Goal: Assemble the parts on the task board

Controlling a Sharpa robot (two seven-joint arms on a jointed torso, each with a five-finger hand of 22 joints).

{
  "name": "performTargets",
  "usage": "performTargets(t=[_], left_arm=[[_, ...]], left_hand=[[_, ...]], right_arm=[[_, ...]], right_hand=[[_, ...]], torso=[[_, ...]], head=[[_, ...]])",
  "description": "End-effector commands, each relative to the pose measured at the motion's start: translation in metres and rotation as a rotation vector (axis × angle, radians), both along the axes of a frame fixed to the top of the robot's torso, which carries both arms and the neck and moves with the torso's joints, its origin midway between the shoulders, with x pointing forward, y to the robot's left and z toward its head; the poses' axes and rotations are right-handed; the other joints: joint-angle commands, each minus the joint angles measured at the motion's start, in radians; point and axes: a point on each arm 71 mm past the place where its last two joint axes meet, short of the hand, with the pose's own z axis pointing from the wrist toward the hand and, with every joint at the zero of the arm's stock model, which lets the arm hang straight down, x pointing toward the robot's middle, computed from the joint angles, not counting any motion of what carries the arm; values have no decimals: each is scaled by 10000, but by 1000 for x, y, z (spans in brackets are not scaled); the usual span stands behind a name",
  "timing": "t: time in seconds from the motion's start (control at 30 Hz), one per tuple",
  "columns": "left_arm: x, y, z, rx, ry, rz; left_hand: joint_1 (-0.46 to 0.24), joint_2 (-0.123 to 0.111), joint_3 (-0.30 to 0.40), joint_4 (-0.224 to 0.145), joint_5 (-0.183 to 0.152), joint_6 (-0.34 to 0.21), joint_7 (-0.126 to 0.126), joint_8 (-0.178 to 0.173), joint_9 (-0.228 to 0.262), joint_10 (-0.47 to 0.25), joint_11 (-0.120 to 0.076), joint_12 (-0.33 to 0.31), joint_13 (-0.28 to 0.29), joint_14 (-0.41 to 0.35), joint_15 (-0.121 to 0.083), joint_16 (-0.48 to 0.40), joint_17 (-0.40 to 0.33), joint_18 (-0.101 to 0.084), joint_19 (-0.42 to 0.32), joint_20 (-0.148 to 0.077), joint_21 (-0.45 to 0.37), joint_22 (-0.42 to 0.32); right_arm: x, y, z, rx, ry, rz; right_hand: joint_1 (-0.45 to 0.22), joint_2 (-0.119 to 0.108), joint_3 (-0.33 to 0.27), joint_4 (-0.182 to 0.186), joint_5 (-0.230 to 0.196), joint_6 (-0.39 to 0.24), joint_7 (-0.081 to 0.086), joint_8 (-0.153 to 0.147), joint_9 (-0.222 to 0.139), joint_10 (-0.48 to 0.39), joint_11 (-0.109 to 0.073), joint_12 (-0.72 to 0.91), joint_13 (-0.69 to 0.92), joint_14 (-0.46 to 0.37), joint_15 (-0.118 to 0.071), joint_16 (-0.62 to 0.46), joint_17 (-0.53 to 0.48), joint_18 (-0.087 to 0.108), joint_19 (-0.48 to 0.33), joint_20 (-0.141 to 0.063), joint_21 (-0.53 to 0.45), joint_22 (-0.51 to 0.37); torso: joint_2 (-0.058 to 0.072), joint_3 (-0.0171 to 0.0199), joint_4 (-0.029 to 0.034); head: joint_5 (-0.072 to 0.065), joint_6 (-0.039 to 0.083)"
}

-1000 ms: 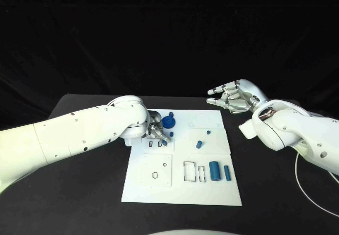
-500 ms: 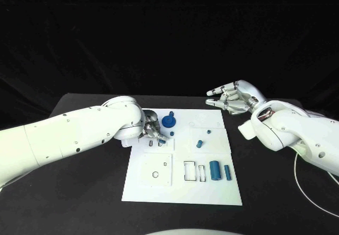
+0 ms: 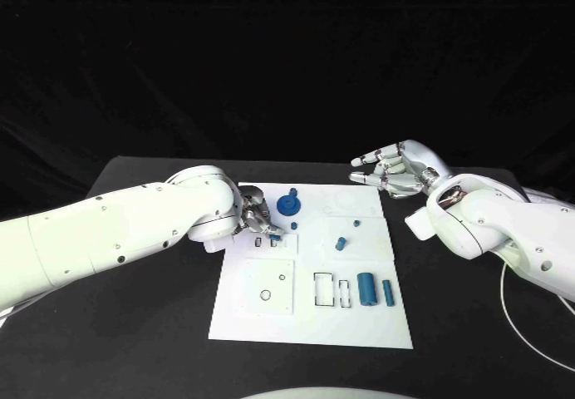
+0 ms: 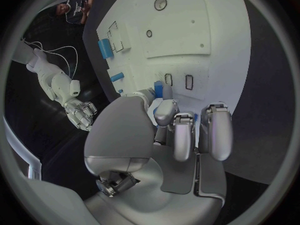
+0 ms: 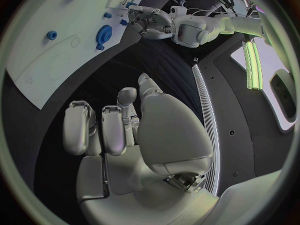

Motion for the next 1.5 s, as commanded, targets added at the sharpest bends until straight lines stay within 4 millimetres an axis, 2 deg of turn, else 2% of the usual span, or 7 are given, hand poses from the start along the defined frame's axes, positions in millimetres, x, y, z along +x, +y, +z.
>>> performTargets(t=[0.03, 1.0, 1.17, 1.5], left_arm=[[0, -2, 0, 132, -346, -164], [-3, 0, -12, 1119, 226, -843], [-3, -1, -12, 1158, 275, -894], [-1, -3, -14, 1172, 299, -870]], left_hand=[[-116, -31, 1759, -1663, 13, 36, -63, 31, 22, 74, 6, 37, 9, 1030, 55, 30, 2628, -69, 241, 4, -19, 1141], [-181, -86, 1905, -1770, 5, 25, -58, 42, 66, 76, 9, 28, 1, 1030, 60, 30, 2628, -67, 236, 5, -32, 1134], [-181, -86, 1905, -1770, 5, 25, -58, 42, 66, 76, 9, 28, 1, 1030, 60, 30, 2628, -67, 236, 5, -32, 1134], [-387, -99, 1973, -1777, -18, 54, -60, 69, 115, 114, 18, 69, 42, 1030, 70, 30, 2628, -68, 236, 14, -37, 1140]], right_arm=[[-1, 3, -1, -112, 48, 323], [-2, 5, -4, 2, 247, 469], [-2, 6, -5, 13, 267, 504], [-3, 8, -5, 31, 273, 560]], right_hand=[[-2, 34, -51, -1, 60, -14, -27, 25, 8, -89, 4, -50, -17, 333, 50, -44, 0, 154, -72, 0, -60, -12], [-73, 50, -102, 43, 77, -17, -26, 25, 9, -83, 7, -51, -37, 336, 52, -60, -3, 162, -92, 1, -92, -51], [-81, 52, -107, 48, 78, -17, -26, 25, 9, -82, 8, -50, -38, 337, 52, -61, -3, 163, -94, 1, -95, -54], [-81, 52, -107, 48, 78, -17, -26, 25, 9, -82, 8, -50, -38, 337, 52, -61, -3, 163, -94, 1, -95, -54]], torso=[[3, -5, -10], [14, -8, 4], [17, 3, 16], [20, 5, -1]], head=[[20, -6], [22, -75], [46, -92], [60, -91]])
